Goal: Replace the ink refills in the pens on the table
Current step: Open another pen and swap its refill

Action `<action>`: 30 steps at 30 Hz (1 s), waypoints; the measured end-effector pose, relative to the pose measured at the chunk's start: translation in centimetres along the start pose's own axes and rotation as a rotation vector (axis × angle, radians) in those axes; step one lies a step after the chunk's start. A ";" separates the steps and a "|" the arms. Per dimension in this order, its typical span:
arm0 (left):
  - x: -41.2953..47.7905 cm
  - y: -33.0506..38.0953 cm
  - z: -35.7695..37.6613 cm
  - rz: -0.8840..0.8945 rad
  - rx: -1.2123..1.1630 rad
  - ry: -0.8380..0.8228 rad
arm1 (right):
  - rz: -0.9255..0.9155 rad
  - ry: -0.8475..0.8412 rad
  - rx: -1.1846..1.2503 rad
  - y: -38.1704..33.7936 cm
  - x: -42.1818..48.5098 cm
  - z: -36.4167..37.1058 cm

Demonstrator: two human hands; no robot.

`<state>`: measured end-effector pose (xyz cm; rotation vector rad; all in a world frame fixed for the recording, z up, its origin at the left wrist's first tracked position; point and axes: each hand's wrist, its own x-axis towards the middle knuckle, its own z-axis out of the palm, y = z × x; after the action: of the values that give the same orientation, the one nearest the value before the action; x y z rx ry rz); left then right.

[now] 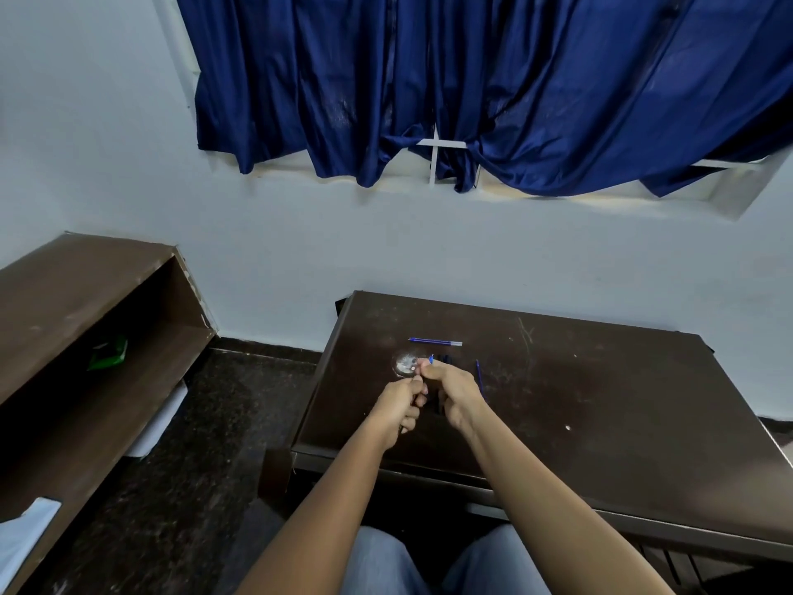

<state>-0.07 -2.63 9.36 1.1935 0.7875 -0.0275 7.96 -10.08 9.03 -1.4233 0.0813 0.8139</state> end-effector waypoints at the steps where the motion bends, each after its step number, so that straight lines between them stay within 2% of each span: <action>1: -0.2 0.2 -0.1 -0.067 -0.122 -0.047 | -0.012 -0.028 0.000 -0.2 -0.4 -0.1; 3: -0.9 0.5 -0.2 -0.166 -0.338 -0.135 | -0.036 -0.101 -0.008 -0.5 -1.1 -0.5; 4: -1.2 0.7 -0.2 -0.171 -0.368 -0.154 | -0.049 -0.132 -0.004 -0.6 -1.2 -0.7; 5: -1.5 0.8 -0.1 -0.147 -0.337 -0.139 | -0.056 -0.157 0.012 -0.7 -1.3 -0.7; 9: -2.2 0.8 0.7 0.084 0.081 0.053 | -0.031 -0.202 0.050 -1.1 -2.4 -0.5; 11: -2.4 0.6 0.9 0.172 0.196 0.105 | -0.042 -0.188 0.051 -1.1 -2.9 -0.5; 15: -3.2 0.0 0.9 0.245 0.213 0.116 | -0.053 -0.148 0.109 -1.4 -3.5 -0.8; 18: -3.7 -0.3 0.9 0.248 0.200 0.124 | -0.037 -0.179 0.135 -1.7 -4.4 -0.9; 30: -6.0 -1.1 1.3 0.259 0.232 0.104 | -0.067 -0.259 0.051 -0.8 -6.9 -1.6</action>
<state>-4.32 -6.39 12.02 1.5202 0.7281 0.1621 3.99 -14.50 12.91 -1.2556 -0.1417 0.9271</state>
